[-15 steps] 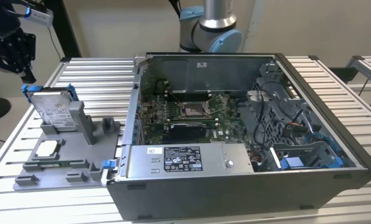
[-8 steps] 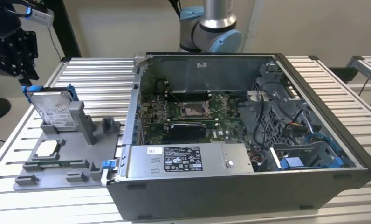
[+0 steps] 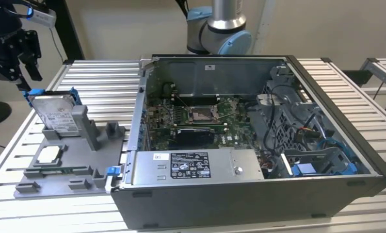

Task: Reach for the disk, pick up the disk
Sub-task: 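Pick up the disk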

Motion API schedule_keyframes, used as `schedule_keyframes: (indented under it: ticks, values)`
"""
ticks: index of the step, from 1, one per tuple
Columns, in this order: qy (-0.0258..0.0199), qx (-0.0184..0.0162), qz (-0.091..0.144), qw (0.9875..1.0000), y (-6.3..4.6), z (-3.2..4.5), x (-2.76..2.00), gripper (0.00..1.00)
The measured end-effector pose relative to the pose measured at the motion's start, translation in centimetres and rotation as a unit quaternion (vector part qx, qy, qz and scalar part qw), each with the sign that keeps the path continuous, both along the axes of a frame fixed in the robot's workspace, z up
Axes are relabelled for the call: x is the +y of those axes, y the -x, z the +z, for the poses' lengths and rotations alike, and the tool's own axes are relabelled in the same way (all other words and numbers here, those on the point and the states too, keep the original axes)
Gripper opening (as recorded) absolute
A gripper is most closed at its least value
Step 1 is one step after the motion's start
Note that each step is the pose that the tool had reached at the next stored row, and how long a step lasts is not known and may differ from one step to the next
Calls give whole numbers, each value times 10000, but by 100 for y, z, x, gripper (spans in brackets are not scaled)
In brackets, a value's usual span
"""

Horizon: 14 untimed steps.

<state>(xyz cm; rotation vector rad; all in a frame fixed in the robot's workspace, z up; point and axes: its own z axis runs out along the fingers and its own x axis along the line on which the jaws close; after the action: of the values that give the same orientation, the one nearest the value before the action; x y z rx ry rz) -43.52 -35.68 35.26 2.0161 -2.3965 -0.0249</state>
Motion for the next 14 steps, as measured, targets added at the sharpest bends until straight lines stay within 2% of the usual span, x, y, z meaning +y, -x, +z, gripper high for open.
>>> schedule_keyframes:
  ticks: [3,4,7,14]
  values:
    - [0,0,0,10000,0,-4,0,0]
    - [0,0,0,10000,0,-5,0,100]
    - [-1,-2,0,10000,0,-19,0,100]
    - [0,0,13,10000,0,-113,0,100]
